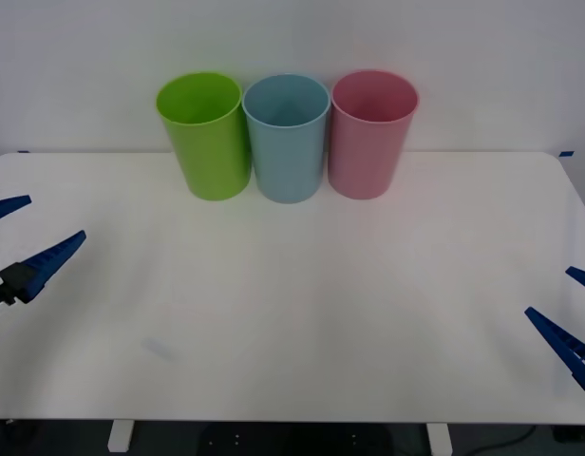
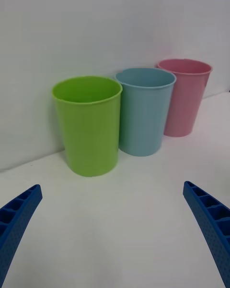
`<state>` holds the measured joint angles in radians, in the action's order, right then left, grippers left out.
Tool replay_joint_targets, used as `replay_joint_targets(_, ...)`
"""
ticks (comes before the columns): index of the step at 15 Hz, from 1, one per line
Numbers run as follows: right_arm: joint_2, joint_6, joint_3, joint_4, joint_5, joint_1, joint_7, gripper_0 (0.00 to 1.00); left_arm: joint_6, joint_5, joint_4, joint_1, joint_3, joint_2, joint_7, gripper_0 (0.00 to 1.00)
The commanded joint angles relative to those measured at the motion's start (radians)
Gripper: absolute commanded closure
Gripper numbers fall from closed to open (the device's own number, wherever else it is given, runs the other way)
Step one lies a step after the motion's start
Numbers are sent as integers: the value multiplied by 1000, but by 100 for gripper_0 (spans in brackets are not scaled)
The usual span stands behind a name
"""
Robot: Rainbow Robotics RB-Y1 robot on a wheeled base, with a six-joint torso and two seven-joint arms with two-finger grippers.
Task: Grasp the object on the table and drop it into the matching bin: aluminum can to the light blue bin, PET bottle to the pink bin.
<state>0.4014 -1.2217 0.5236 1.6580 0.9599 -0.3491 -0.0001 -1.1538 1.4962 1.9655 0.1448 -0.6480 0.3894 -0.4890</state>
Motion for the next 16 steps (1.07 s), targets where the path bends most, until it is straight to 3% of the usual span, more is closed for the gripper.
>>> replay_joint_targets(1,0,0,0,0,0,0,0,0,-55,-2,0,25,-51,0,27,0)
replay_joint_targets(5,0,0,0,0,0,0,0,0,-56,-17,-2,76,-58,2,90,0)
replay_joint_targets(16,0,0,0,0,0,0,0,0,-55,-21,0,101,-55,2,99,0)
